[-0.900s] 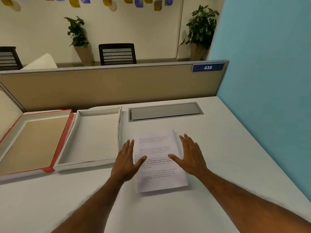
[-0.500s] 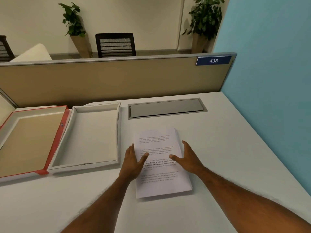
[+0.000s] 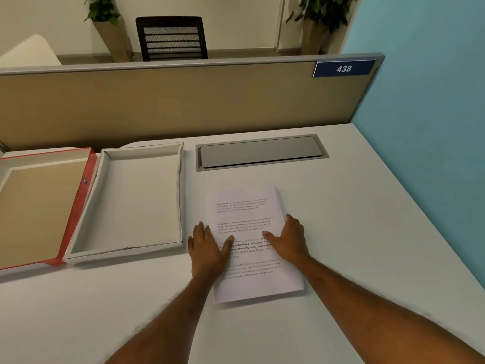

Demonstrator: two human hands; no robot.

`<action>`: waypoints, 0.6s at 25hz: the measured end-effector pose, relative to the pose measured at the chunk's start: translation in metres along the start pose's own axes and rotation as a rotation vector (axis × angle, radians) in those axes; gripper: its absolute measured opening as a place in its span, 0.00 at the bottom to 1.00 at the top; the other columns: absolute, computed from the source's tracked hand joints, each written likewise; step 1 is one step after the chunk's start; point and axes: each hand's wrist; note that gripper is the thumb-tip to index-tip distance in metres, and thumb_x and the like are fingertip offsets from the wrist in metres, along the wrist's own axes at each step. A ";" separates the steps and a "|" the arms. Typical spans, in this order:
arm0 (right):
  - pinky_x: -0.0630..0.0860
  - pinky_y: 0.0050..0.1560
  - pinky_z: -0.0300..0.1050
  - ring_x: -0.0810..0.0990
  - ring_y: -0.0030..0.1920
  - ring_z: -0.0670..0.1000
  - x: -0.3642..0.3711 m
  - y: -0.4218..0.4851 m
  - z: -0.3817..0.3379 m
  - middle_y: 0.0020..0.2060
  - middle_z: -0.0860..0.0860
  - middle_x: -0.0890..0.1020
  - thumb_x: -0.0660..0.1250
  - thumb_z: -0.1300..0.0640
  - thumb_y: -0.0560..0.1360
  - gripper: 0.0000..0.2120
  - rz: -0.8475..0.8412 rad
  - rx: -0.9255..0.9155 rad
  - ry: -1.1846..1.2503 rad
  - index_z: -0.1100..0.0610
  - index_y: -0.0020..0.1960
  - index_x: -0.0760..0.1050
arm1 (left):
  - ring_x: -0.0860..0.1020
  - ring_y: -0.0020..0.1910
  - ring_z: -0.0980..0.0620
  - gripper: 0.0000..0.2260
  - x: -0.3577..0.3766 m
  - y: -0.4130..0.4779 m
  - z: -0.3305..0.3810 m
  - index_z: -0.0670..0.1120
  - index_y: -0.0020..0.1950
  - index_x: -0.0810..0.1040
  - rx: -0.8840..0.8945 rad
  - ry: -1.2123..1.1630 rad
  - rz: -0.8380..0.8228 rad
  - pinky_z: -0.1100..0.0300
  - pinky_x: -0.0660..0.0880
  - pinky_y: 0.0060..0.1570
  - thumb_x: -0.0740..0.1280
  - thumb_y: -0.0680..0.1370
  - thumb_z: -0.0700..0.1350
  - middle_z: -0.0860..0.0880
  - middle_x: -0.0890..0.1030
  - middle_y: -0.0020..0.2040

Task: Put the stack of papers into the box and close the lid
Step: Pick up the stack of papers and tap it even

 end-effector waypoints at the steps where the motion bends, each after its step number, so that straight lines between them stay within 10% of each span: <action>1: 0.66 0.71 0.56 0.64 0.73 0.60 0.000 0.003 -0.004 0.72 0.59 0.67 0.73 0.42 0.70 0.46 0.007 0.032 0.021 0.62 0.76 0.56 | 0.52 0.79 0.43 0.39 0.002 0.001 0.000 0.41 0.77 0.56 -0.004 -0.008 0.008 0.45 0.46 0.77 0.57 0.76 0.66 0.42 0.55 0.79; 6: 0.69 0.69 0.55 0.68 0.70 0.62 -0.005 0.017 -0.020 0.69 0.61 0.70 0.76 0.45 0.68 0.42 -0.013 0.217 0.119 0.63 0.72 0.62 | 0.52 0.78 0.43 0.38 0.009 0.004 0.006 0.39 0.75 0.60 -0.053 -0.039 0.045 0.46 0.45 0.77 0.61 0.75 0.64 0.42 0.57 0.79; 15: 0.76 0.64 0.56 0.78 0.62 0.62 -0.007 0.024 -0.014 0.63 0.61 0.78 0.76 0.45 0.68 0.32 -0.029 0.232 0.124 0.63 0.64 0.74 | 0.76 0.59 0.40 0.27 -0.007 0.021 0.038 0.38 0.62 0.73 -0.344 -0.155 0.033 0.48 0.74 0.58 0.69 0.74 0.58 0.39 0.74 0.61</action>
Point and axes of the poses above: each hand's wrist, its own y-axis towards the middle knuckle, its own x-axis out of the palm, z = x × y
